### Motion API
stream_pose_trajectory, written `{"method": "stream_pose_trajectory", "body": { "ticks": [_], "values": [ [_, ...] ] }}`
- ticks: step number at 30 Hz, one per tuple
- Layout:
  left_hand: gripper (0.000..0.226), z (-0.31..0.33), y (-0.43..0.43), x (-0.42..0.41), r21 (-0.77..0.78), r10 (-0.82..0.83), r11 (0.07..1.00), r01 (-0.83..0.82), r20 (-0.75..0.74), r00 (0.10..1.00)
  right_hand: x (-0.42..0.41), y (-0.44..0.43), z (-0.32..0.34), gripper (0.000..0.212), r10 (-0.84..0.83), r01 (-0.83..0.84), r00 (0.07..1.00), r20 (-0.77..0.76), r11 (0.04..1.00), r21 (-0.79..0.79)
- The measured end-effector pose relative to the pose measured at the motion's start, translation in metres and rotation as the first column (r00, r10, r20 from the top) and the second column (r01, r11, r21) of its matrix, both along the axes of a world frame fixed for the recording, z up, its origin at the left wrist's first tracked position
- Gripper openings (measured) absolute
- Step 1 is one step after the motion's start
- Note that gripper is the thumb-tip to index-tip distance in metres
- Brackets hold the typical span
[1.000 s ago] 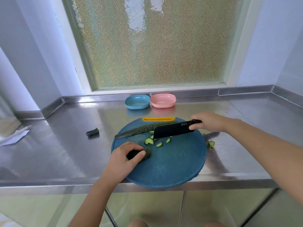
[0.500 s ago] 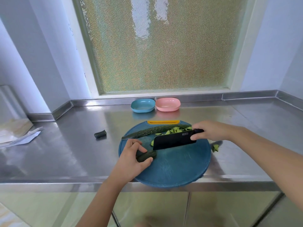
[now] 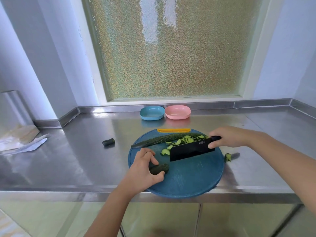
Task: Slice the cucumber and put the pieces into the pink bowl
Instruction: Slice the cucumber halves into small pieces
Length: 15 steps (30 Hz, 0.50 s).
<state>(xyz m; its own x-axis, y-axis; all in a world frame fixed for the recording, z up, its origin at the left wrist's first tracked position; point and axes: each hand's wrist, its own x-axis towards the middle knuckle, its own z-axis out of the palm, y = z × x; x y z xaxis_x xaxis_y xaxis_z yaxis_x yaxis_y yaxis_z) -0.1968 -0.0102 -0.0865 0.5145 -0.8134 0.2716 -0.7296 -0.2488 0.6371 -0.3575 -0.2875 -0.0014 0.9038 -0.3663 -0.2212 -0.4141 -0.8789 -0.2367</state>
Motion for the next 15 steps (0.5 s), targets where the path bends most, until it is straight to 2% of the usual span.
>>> {"method": "stream_pose_trajectory", "body": {
  "ticks": [10, 15],
  "values": [
    [0.03, 0.004, 0.001, -0.003, -0.002, -0.016, 1.0, 0.016, 0.03, 0.999, 0.003, 0.008, 0.002, 0.032, -0.074, 0.081, 0.994, 0.086, 0.994, -0.078],
    [0.026, 0.012, 0.001, -0.012, -0.014, 0.076, 0.997, -0.076, 0.042, 0.996, -0.016, 0.042, 0.013, 0.033, -0.073, 0.1, 0.986, 0.15, 0.979, -0.179]
  ]
}}
